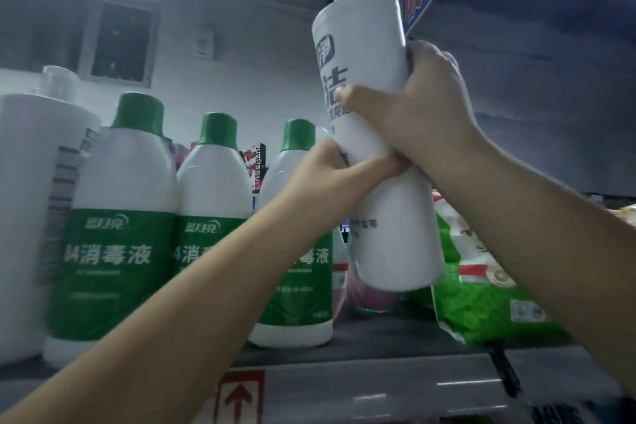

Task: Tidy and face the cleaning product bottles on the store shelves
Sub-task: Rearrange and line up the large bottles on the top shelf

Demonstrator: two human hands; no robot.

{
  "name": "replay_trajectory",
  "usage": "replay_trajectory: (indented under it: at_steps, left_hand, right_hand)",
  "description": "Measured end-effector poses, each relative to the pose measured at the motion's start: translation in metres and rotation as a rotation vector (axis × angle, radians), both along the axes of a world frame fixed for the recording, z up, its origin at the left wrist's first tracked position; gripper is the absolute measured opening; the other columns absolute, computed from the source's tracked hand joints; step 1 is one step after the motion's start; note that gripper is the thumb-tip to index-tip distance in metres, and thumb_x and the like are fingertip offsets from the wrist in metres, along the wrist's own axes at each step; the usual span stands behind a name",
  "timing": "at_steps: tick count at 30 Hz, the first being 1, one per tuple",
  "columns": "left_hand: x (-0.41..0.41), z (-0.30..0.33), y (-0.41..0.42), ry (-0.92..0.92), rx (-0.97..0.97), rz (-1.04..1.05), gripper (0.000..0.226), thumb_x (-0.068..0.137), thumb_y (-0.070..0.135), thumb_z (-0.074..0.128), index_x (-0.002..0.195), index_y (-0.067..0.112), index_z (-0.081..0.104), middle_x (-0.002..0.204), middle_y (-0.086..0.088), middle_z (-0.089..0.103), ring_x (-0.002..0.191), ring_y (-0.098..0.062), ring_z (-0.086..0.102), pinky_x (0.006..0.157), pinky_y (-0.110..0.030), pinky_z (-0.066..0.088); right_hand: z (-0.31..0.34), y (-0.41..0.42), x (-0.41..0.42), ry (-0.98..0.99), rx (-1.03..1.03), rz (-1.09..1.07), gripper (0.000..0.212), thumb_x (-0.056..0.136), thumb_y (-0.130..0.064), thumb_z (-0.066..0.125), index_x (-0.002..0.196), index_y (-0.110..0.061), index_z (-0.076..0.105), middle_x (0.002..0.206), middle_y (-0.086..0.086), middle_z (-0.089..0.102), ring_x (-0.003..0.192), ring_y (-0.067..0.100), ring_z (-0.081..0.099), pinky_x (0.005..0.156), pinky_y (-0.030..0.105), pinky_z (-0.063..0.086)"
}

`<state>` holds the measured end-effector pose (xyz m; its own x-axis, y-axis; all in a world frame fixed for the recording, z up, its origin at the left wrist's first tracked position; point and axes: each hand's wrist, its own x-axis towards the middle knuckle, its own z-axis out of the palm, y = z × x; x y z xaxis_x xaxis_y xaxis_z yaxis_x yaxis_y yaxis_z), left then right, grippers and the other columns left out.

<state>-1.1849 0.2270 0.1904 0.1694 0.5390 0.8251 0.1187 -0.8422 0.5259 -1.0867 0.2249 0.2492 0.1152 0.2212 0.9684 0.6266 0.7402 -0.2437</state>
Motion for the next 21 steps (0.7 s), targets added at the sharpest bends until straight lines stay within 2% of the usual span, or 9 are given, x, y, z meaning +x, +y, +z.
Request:
replay_trajectory:
  at_steps: [1,3,6,8,12,15,17,21]
  left_hand:
    - [-0.008,0.003,-0.007,-0.007,0.006,0.024,0.022,0.080,0.017,0.069,0.086,-0.004,0.068,0.088,-0.016,0.073,0.080,-0.022,0.070,0.075,-0.037,0.056]
    - [-0.027,0.008,-0.022,-0.011,0.003,0.070,0.019,0.080,0.015,0.067,0.087,-0.002,0.069,0.086,-0.013,0.073,0.078,-0.021,0.071,0.072,-0.033,0.057]
    - [-0.061,0.011,-0.041,-0.003,-0.007,0.171,0.013,0.080,0.016,0.066,0.084,0.005,0.070,0.084,-0.008,0.074,0.075,-0.016,0.071,0.068,-0.027,0.058]
    - [-0.087,0.010,-0.053,0.003,-0.013,0.251,0.012,0.080,0.018,0.067,0.083,0.008,0.071,0.082,-0.005,0.075,0.074,-0.013,0.071,0.069,-0.028,0.059]
    - [-0.142,0.007,-0.075,-0.050,-0.044,0.360,0.005,0.080,0.014,0.065,0.082,0.012,0.070,0.081,0.000,0.075,0.071,-0.009,0.070,0.061,-0.020,0.057]
    - [-0.186,0.004,-0.089,-0.058,-0.062,0.485,0.005,0.080,0.016,0.067,0.083,0.020,0.069,0.083,0.003,0.074,0.073,-0.007,0.070,0.066,-0.023,0.058]
    - [-0.217,0.001,-0.095,-0.043,-0.072,0.588,0.005,0.078,0.022,0.070,0.083,0.023,0.068,0.083,0.006,0.074,0.072,-0.005,0.069,0.067,-0.024,0.058]
    - [-0.274,-0.004,-0.109,0.005,-0.081,0.847,0.031,0.062,0.043,0.068,0.086,0.025,0.067,0.084,0.007,0.073,0.074,-0.007,0.069,0.075,-0.039,0.058]
  right_hand:
    - [0.005,-0.006,-0.009,-0.002,0.000,0.035,0.075,0.046,-0.058,0.061,0.107,-0.015,0.058,0.108,0.005,0.058,0.093,0.020,0.057,0.067,0.020,0.039]
    - [0.011,-0.014,-0.029,-0.010,-0.017,0.086,0.070,0.053,-0.056,0.068,0.109,-0.015,0.055,0.112,0.005,0.056,0.098,0.021,0.056,0.070,0.024,0.040]
    - [0.014,-0.021,-0.063,-0.013,-0.039,0.158,0.064,0.059,-0.051,0.071,0.110,-0.016,0.055,0.112,0.004,0.056,0.097,0.019,0.056,0.063,0.023,0.038]
    - [0.014,-0.026,-0.090,-0.009,-0.051,0.249,0.067,0.055,-0.053,0.070,0.109,-0.016,0.057,0.111,0.004,0.058,0.094,0.019,0.058,0.064,0.024,0.042]
    - [0.011,-0.037,-0.149,-0.024,-0.079,0.396,0.063,0.062,-0.049,0.072,0.114,-0.019,0.051,0.114,0.000,0.053,0.095,0.016,0.055,0.060,0.024,0.040]
    - [0.009,-0.045,-0.197,-0.051,-0.104,0.480,0.064,0.063,-0.048,0.071,0.115,-0.019,0.048,0.114,-0.002,0.050,0.094,0.015,0.053,0.058,0.020,0.038]
    - [0.007,-0.048,-0.226,-0.069,-0.133,0.542,0.063,0.063,-0.047,0.072,0.114,-0.018,0.048,0.112,-0.002,0.048,0.090,0.014,0.051,0.061,0.023,0.041]
    - [-0.001,-0.052,-0.277,-0.090,-0.213,0.670,0.063,0.063,-0.045,0.073,0.113,-0.017,0.046,0.110,-0.002,0.048,0.090,0.013,0.054,0.068,0.026,0.050]
